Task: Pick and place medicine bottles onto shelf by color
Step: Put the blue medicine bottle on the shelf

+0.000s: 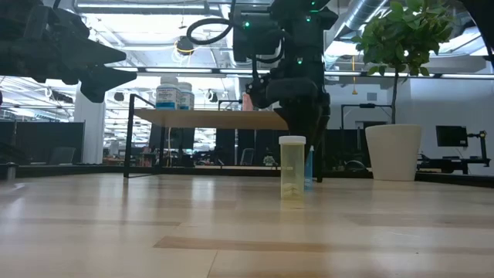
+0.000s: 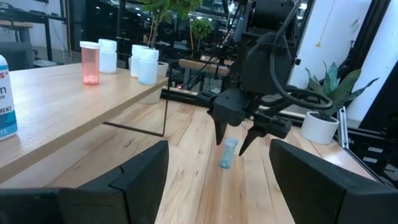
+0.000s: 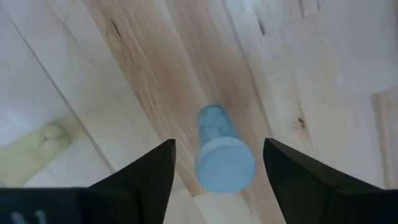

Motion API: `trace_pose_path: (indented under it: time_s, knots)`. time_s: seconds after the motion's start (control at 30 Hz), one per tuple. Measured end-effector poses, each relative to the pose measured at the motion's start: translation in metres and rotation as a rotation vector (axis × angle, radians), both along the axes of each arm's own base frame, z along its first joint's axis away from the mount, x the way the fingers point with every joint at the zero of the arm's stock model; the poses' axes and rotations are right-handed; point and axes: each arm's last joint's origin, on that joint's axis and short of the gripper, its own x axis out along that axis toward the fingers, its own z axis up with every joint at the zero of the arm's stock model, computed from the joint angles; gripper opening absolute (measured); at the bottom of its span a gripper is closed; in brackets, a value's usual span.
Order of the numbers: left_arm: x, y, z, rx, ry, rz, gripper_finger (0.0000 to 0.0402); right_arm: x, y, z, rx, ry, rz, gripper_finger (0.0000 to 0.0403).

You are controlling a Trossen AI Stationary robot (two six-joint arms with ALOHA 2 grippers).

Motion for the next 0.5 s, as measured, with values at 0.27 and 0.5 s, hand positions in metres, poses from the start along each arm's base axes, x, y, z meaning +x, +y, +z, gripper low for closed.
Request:
trace_pose_path:
  time_s: [0.27,0.5]
  knots:
    - [0.0,0.0,0.0,0.0,0.0,0.0,0.0265,-0.0012,-0.0001,-0.0002,-0.001,0.012,-0.009,0.0172]
    - [0.0,0.0,0.0001,0.0,0.0,0.0,0.0265,-0.0026,-0.0001,0.0053,-0.001,0.04,-0.009,0.0097]
